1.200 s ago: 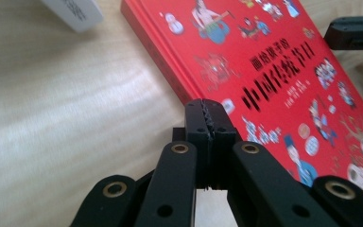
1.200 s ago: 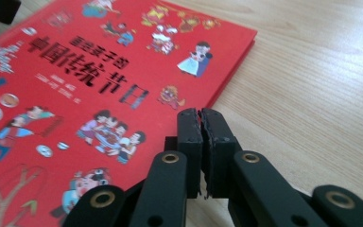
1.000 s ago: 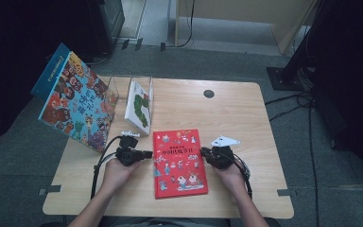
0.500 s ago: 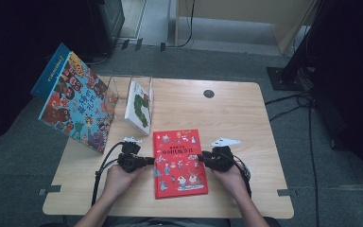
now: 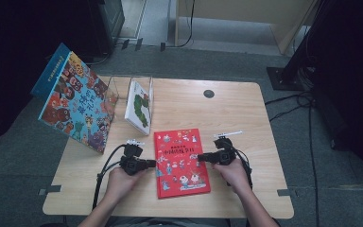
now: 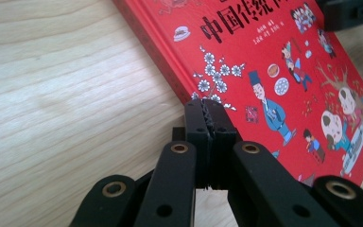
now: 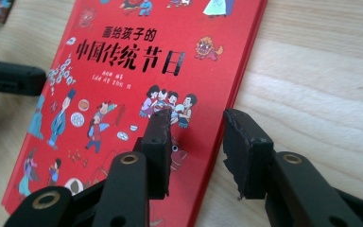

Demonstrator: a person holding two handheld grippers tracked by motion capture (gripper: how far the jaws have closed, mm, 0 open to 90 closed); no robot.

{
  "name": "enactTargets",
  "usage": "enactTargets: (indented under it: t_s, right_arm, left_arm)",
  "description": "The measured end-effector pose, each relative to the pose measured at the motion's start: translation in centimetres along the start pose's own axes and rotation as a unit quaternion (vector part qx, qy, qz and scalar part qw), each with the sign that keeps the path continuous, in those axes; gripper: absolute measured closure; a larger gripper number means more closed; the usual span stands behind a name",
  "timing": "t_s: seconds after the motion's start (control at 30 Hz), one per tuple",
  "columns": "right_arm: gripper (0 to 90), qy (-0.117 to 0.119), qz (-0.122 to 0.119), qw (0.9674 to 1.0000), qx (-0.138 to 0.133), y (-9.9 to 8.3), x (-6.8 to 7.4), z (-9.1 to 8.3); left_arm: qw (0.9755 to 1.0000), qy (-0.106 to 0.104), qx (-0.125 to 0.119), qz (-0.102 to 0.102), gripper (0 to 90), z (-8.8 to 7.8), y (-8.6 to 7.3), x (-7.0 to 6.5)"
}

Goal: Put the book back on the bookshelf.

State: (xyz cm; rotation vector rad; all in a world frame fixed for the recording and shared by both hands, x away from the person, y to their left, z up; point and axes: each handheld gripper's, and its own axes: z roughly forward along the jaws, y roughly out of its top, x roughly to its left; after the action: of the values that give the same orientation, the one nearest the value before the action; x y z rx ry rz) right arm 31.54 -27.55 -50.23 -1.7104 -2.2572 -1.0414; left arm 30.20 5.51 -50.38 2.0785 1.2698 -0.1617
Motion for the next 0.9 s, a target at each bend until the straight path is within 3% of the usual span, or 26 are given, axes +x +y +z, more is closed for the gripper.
enactTargets:
  t_s: [0.2,0.37,0.53,0.8,0.9]
  right_arm:
    - [65.0,0.001,0.020,0.9997,0.015,0.8,-0.8,-0.1]
    - [66.6,-0.016,0.028,0.9992,0.025,1.1,-0.4,-0.1]
    - [68.8,-0.005,0.041,0.9986,0.034,1.5,-0.7,-0.3]
    - [69.1,-0.012,0.032,0.9988,0.036,1.7,-0.2,-0.9]
    - [71.2,0.003,0.034,0.9992,0.020,1.8,0.1,-1.7]
  left_arm:
    - [1.0000,-0.003,-0.004,0.001,90.0,0.3,0.0,-0.3]
    - [1.0000,0.003,-0.008,0.001,90.0,0.3,-0.1,-0.5]
    - [0.9999,-0.004,-0.007,-0.006,90.0,0.3,-0.1,-0.3]
    - [1.0000,-0.002,-0.007,0.000,90.0,0.3,-0.1,-0.3]
    - [1.0000,-0.003,-0.008,-0.002,90.0,0.3,-0.1,-0.3]
